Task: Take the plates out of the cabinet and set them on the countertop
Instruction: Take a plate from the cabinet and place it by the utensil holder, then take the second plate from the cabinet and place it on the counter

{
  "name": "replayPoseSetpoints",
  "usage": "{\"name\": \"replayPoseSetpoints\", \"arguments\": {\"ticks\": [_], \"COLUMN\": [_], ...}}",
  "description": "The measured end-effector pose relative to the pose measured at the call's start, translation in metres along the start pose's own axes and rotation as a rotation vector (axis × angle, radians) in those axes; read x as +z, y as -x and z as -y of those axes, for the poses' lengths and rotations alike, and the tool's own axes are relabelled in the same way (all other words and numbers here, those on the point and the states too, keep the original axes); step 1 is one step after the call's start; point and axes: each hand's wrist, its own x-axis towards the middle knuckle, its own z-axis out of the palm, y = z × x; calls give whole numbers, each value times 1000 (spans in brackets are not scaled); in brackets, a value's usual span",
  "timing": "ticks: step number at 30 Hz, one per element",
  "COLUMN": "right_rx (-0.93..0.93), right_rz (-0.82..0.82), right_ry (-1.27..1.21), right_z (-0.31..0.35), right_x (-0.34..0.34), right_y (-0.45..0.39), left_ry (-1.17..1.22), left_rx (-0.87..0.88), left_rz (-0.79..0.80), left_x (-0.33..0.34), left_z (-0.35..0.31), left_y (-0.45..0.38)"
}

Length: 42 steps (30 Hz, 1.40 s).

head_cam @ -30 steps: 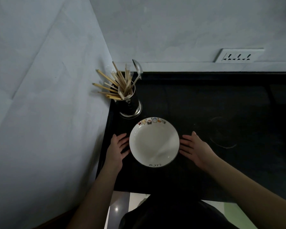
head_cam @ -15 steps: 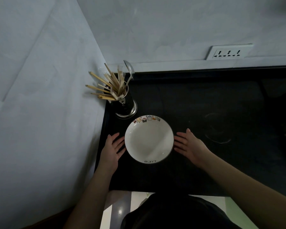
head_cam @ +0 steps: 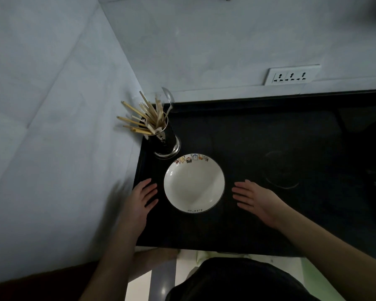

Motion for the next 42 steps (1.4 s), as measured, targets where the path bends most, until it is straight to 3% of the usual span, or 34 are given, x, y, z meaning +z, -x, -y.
{"name": "replayPoseSetpoints", "arguments": {"ticks": [4,10,20,24,30,36,42], "right_rx": [-80,-159,-541,-513,-537,-555,-507], "right_rz": [75,-10,-247,-319,-474,-613,-747], "right_ry": [48,213,1181,1374,1471,1425,1421], "right_z": [-1,0,-42,-64,-96,-128,-162], "right_x": [-26,-61,-80,-72,-53,3,40], "right_y": [20,53,99,107,128,149,179], "left_ry": [-351,-964,-1598,-1668,-1661,-1769,-1732], "left_rx": [166,403,737,850,1081,1100,1149], "left_rz": [11,167,125,158,210,283,389], "left_x": [7,30,61,65,63,15,4], "left_z": [3,21,59,62,51,48,49], "left_y": [30,77,128,136,149,148,154]}}
